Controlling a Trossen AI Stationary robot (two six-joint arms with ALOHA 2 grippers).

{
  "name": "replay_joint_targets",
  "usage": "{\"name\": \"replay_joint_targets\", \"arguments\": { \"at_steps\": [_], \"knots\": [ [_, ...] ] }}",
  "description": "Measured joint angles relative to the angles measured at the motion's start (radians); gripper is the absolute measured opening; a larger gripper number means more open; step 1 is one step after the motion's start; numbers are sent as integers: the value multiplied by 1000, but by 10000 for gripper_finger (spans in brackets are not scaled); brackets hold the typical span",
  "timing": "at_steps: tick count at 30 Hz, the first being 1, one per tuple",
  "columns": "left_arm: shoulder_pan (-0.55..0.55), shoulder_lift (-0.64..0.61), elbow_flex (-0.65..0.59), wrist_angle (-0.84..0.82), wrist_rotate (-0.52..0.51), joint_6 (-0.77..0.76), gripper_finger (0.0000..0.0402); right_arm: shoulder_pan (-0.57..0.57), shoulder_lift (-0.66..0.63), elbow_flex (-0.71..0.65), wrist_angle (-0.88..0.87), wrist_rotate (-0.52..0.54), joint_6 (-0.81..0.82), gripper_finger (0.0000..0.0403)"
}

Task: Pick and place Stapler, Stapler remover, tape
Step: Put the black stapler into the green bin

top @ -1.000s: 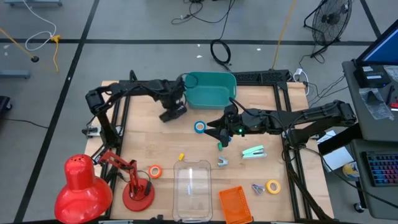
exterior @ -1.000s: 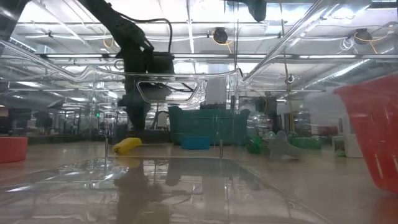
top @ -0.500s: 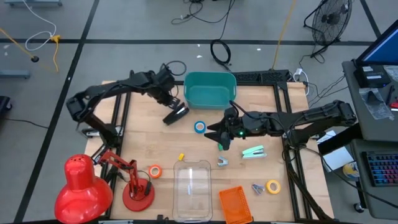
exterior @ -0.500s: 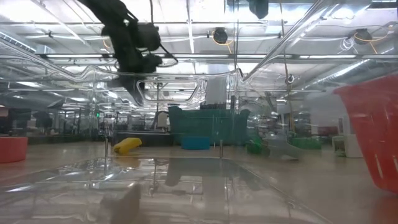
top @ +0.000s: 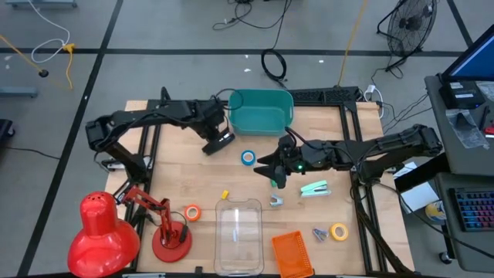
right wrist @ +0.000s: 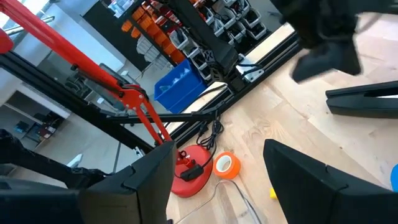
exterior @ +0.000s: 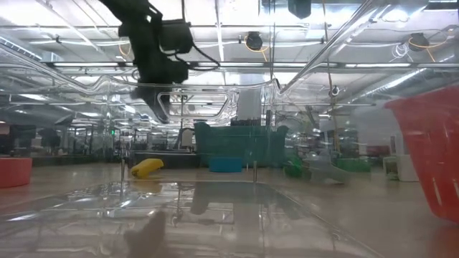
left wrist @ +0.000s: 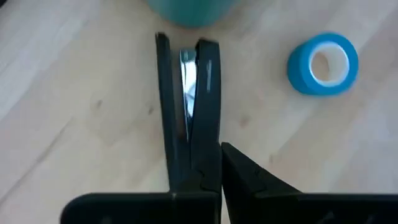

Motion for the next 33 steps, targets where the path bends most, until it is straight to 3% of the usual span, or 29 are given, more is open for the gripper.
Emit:
{"name": "replay_joint_targets", "arguments": {
  "at_steps": [10,33],
  "knots": [
    [5,117,-136,200,37,-60,1,39,0,0,-1,0,22,238],
    [138,78,-140,220,94,14,0,33,0,0,0,10,26,238]
  ]
}}
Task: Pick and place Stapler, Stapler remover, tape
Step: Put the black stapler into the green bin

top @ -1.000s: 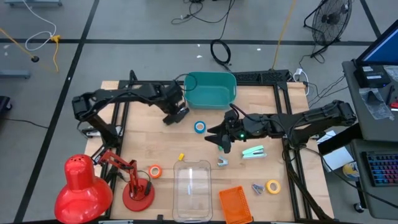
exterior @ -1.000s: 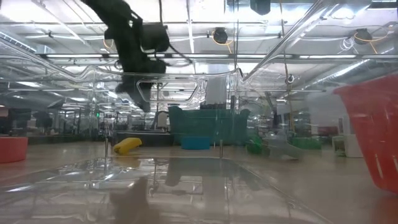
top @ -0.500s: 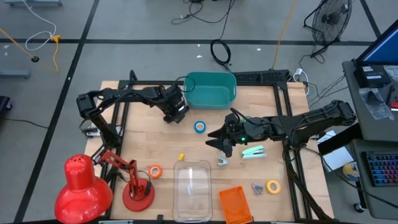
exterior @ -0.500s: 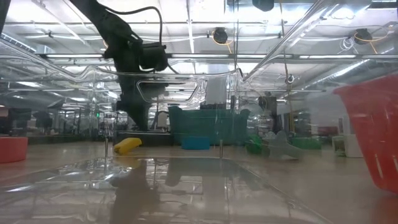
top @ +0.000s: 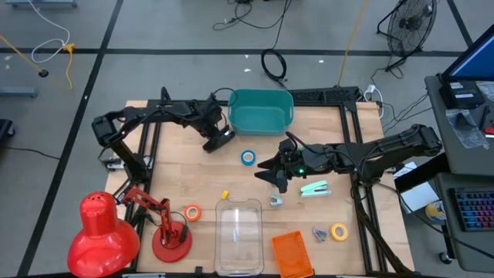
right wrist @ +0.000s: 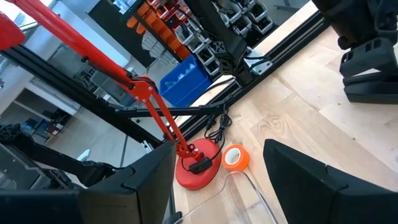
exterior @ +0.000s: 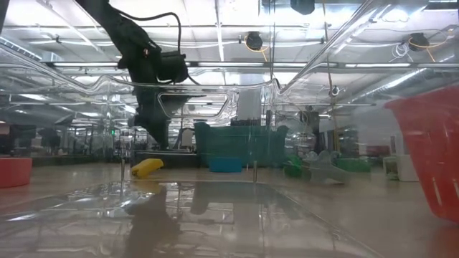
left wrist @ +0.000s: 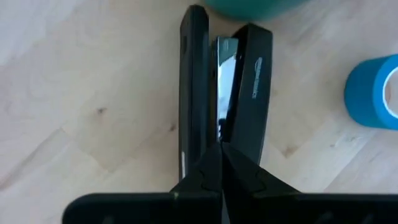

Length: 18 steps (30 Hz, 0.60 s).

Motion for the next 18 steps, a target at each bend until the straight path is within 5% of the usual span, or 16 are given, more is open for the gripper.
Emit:
{"name": "replay_joint_targets", "arguments": {
  "at_steps": [13,18],
  "knots": [
    [66,0,0,11,3,33,0,-1,0,0,0,23,0,238],
    [66,0,0,34,156,45,0,-1,0,0,0,24,0,238]
  ]
}}
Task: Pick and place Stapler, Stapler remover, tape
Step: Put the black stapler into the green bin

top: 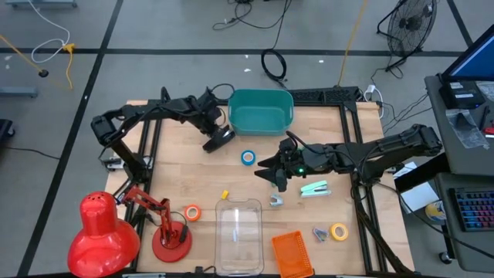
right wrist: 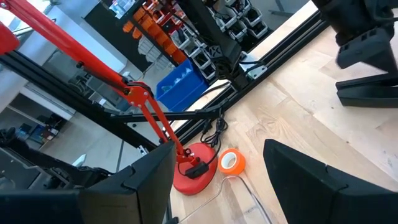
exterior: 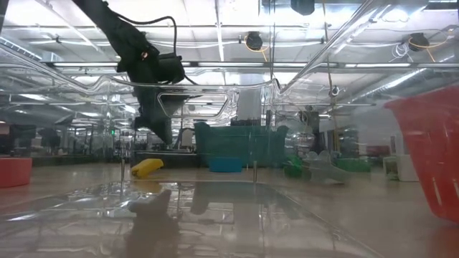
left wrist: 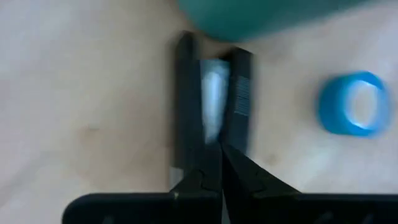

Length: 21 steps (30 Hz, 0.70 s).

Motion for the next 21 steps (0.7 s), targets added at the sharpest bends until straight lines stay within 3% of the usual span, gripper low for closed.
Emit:
{"name": "replay_joint_targets", "arguments": {
  "at_steps": [9,21],
  "knots": [
    [-26,67,1,2,-28,29,0,-1,0,0,0,1,4,238],
    [24,79,2,-18,-84,75,0,2,0,0,0,-2,26,238]
  ]
}}
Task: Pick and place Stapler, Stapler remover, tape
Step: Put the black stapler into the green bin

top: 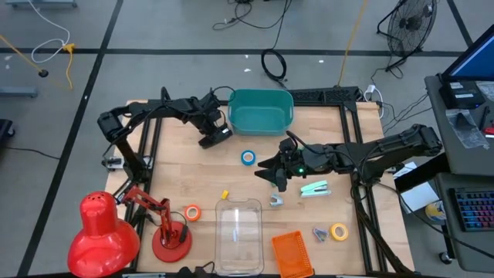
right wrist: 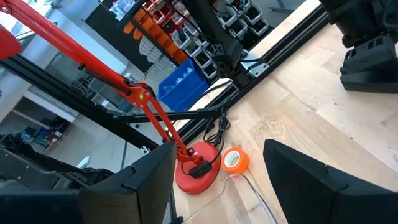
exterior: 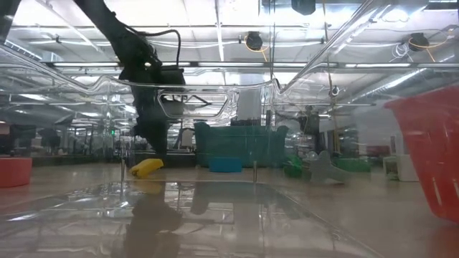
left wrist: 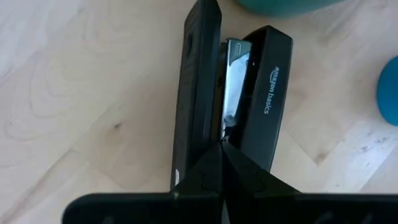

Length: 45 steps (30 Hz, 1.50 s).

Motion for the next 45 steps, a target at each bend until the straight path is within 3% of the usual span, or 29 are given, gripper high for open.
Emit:
{"name": "replay_joint_targets", "arguments": {
  "at_steps": [6,11,17,32,41,45],
  "knots": [
    [54,-7,-87,71,48,-51,0,0,0,0,0,0,0,238],
    [123,-16,-195,206,159,-141,0,0,0,0,0,0,4,238],
    [152,-14,-209,247,212,-247,0,-9,0,0,1,-1,4,238],
    [160,-15,-208,283,72,-501,0,-9,0,0,8,0,22,238],
    [225,-9,-213,337,145,-699,0,-6,0,0,8,0,26,238],
    [225,-34,-224,409,179,-683,0,0,0,0,8,1,26,238]
  ]
}}
